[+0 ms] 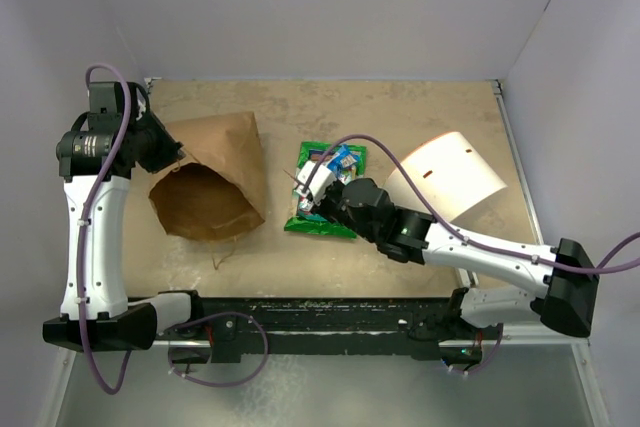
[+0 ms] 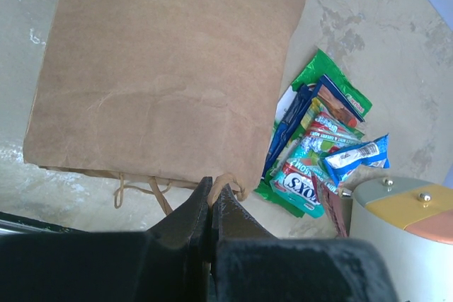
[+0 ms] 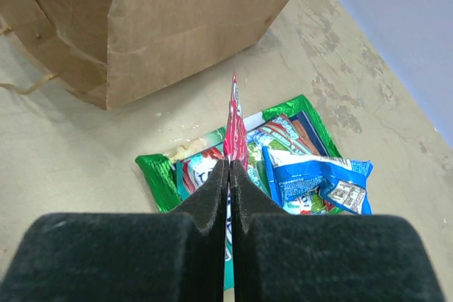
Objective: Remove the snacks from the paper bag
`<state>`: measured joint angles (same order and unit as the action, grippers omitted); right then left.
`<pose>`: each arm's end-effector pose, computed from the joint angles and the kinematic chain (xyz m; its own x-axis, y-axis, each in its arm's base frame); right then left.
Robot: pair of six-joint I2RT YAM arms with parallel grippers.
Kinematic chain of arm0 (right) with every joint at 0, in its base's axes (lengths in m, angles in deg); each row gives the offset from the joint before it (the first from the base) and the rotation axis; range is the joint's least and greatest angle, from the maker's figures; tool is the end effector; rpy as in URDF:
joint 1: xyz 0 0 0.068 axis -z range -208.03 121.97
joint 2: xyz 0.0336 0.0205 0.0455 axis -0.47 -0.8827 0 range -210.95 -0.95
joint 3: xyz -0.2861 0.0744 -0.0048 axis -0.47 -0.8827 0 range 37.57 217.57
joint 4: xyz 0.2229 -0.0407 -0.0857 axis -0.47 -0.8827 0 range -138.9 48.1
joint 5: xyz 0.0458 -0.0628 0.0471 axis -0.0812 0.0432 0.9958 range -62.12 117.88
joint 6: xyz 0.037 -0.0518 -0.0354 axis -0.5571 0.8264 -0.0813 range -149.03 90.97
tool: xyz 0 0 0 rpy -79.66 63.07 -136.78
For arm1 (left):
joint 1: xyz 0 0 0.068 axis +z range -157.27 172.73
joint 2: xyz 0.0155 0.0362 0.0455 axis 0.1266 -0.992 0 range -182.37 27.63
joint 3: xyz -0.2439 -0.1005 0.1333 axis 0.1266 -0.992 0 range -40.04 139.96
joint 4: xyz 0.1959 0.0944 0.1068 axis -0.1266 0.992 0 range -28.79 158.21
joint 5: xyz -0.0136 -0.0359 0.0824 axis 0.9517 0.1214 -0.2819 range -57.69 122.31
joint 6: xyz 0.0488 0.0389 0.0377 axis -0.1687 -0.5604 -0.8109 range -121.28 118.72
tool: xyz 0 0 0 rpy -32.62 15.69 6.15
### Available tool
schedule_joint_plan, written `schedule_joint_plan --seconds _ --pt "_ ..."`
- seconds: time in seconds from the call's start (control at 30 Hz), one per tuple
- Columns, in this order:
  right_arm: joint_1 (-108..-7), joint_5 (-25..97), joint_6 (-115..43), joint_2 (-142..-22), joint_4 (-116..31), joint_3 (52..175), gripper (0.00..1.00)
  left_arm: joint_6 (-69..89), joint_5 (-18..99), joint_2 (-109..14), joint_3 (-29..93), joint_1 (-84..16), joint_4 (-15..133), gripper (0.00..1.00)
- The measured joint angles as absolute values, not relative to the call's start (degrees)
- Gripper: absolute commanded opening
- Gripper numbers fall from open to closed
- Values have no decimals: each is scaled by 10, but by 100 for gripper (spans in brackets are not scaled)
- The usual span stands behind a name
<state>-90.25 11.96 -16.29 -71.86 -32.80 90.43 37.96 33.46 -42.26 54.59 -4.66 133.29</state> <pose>0.1492 0.2475 0.3521 0.0889 -0.2860 -0.9541 -0.7226 0.6407 -0.2594 0.1909 0.0076 0.4328 -0.5487 -0.6581 -0.5156 -0.4894 0.7528 -0.4401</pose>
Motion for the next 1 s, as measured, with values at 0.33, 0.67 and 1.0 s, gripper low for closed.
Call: schedule_joint_plan --seconds 0.33,0.67,1.0 --pt "-902 103 -113 -747 -307 879 0 370 338 -423 546 -47 1333 0" --pt "-902 93 -57 -756 -281 847 0 366 342 -423 546 -47 1333 0" --pt "-902 102 -18 -755 -272 813 0 365 349 -425 546 -47 1332 0"
